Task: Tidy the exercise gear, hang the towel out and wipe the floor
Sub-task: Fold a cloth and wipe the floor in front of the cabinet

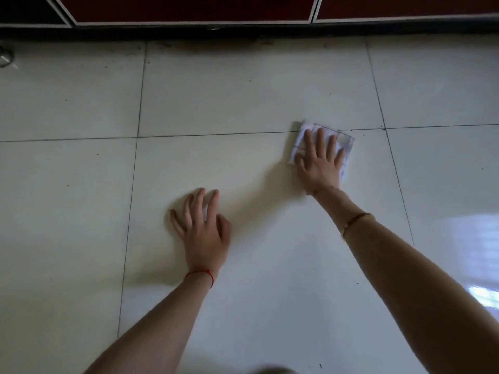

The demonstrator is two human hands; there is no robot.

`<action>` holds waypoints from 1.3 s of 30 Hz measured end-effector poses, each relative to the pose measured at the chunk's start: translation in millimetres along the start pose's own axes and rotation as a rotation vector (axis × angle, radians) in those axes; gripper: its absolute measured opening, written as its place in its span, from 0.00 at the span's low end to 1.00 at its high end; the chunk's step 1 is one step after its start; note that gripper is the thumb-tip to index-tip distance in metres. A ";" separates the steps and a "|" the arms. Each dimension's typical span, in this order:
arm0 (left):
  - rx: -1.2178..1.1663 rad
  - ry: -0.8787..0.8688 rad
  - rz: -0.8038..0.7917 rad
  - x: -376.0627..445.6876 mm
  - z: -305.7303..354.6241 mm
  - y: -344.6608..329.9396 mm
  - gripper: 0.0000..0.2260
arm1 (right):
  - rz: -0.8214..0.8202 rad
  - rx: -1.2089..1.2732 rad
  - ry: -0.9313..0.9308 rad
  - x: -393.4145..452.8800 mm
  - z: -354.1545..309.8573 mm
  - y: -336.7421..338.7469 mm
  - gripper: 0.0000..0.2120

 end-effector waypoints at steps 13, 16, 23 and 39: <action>-0.027 -0.016 0.073 0.0 0.7 -2.0 0.23 | -0.018 -0.054 0.438 -91.6 -49.3 -41.1 0.28; -0.037 -0.012 0.059 -0.3 0.6 -2.1 0.22 | 0.011 -0.042 0.409 -111.6 -22.3 -39.2 0.28; -0.033 -0.009 0.055 -0.1 1.4 -1.2 0.22 | -0.010 -0.012 0.204 -92.8 18.7 -17.5 0.31; -0.024 -0.005 -0.051 1.6 -3.0 4.3 0.22 | -0.097 -0.063 0.415 -46.8 -88.8 -30.8 0.32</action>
Point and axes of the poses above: each hand's wrist, its own x-axis towards the middle knuckle, its own y-axis out of the back of the hand, z = x × y, the point moved 1 cm from there along x, towards the middle knuckle, and after that the axes turned 3 degrees about -z, right-handed, at the moved point
